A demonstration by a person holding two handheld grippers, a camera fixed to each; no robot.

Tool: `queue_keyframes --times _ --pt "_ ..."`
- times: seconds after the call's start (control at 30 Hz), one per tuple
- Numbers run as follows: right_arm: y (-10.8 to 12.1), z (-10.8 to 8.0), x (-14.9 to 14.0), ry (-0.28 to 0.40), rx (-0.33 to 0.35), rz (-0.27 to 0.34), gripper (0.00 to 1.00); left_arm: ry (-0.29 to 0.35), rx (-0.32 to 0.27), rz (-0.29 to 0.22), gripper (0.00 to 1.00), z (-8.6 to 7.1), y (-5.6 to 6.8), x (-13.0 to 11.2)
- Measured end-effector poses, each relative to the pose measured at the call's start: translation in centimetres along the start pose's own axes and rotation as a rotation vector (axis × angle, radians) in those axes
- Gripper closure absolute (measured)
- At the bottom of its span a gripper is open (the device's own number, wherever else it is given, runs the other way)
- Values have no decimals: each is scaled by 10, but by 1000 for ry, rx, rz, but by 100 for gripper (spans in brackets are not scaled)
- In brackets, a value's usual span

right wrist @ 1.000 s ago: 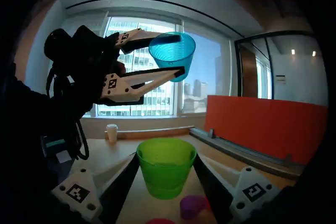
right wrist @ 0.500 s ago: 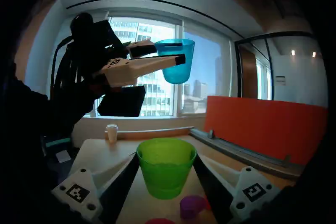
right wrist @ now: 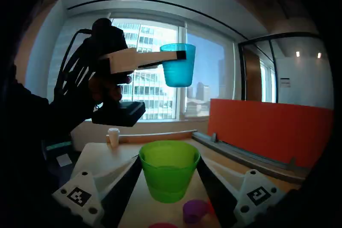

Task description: Pour water

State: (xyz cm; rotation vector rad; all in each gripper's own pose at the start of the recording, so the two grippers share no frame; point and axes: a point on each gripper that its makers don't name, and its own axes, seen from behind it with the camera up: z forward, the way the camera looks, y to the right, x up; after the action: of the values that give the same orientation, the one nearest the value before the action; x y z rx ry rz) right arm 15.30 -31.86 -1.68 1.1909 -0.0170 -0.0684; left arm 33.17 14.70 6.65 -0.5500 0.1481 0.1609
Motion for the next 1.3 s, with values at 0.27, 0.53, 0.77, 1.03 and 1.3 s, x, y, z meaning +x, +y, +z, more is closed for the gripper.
queue_keyframes --times 0.27,0.53,0.77,1.03,1.3 --pt "0 -1 -1 -2 -5 1 9 -11 4 -103 15 3 -10 -11" --pt "4 -4 0 -1 -16 12 9 -22 1 -102 15 1 -10 -16" --pt "11 -12 1 -2 -40 13 9 -36 1 -115 15 -3 -12 -28" --pt "28 -31 2 -9 -94 18 9 -61 8 -143 14 -10 -15 -52" --pt "47 -57 0 -17 -160 21 9 -94 -3 -162 15 -17 -11 -77"
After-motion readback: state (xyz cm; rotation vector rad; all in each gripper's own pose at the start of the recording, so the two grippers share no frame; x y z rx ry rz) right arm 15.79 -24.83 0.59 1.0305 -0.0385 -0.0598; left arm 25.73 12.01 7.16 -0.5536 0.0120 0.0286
